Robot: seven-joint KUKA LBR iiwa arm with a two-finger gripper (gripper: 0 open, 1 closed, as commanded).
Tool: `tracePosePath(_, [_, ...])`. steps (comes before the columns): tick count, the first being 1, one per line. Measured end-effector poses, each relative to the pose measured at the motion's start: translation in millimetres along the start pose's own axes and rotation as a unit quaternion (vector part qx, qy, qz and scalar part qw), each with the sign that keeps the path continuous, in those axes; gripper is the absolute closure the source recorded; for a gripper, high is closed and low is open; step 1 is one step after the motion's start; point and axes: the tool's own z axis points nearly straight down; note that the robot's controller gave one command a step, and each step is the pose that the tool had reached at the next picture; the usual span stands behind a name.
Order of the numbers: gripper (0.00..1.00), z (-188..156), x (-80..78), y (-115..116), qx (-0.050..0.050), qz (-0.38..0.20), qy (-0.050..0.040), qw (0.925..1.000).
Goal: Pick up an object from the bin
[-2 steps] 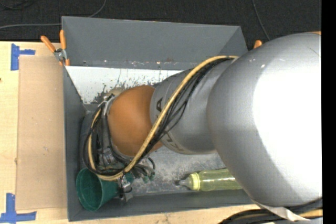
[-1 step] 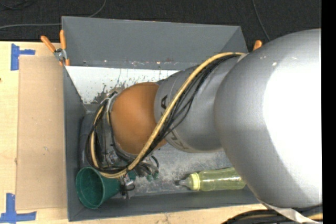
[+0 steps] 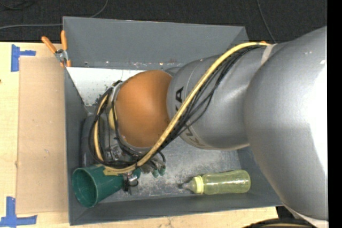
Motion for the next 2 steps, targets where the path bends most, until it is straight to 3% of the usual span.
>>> tracePosePath(1, [1.0, -32, -0.8, 1, -0.001, 0.0, -0.0045, 1.0])
tracePosePath(2, [1.0, -43, 0.3, 0, -0.001, 0.0, -0.0034, 1.0])
